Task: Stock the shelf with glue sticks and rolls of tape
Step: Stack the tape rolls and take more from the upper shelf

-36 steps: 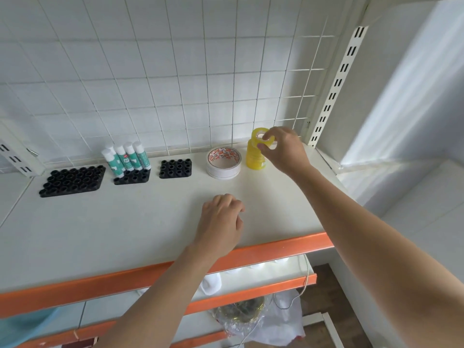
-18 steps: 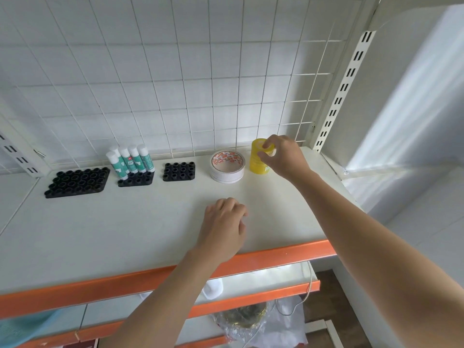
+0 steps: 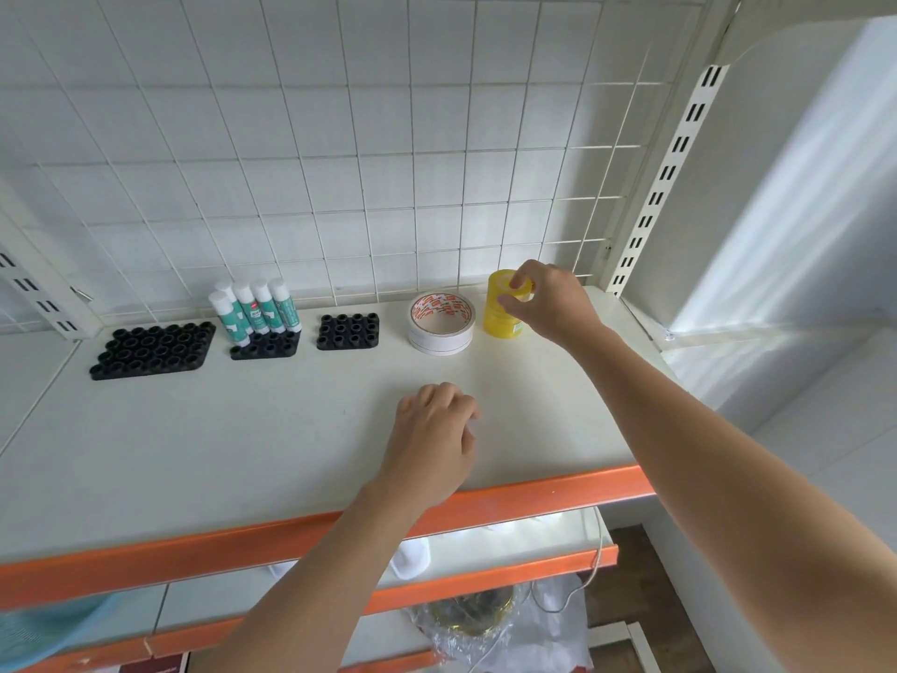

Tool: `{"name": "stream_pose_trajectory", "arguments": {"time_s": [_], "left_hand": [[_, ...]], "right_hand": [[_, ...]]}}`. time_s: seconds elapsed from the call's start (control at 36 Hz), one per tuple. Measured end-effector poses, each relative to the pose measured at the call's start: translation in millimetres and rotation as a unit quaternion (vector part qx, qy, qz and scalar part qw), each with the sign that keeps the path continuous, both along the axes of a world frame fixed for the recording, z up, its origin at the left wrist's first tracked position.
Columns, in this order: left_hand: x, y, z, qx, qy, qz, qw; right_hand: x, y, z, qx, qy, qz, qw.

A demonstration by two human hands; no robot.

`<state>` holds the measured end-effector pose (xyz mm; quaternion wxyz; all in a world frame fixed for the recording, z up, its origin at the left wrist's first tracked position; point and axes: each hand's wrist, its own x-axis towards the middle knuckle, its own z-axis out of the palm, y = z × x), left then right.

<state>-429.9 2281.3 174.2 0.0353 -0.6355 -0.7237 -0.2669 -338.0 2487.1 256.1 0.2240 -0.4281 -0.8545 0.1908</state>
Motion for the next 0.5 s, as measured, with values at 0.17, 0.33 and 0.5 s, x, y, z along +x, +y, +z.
{"name": "stream_pose_trajectory", "arguments": {"time_s": [0.17, 0.33, 0.5], "left_hand": [[-0.1, 0.0, -0.5, -0.002, 0.0, 0.002, 1.0], [-0.2, -0.2, -0.1, -0.003, -0.003, 0.0, 1.0], [0.0, -0.2, -0.4, -0.001, -0.001, -0.001, 1.0]], "right_hand": [[-1.9, 0.7, 0.9, -0.003, -0.01, 0.004, 1.0], [-2.6, -0.1, 0.0, -0.001, -0.013, 0.0, 1.0], [-2.2, 1.5, -1.0, 0.004, -0.02, -0.007, 1.0]]}}
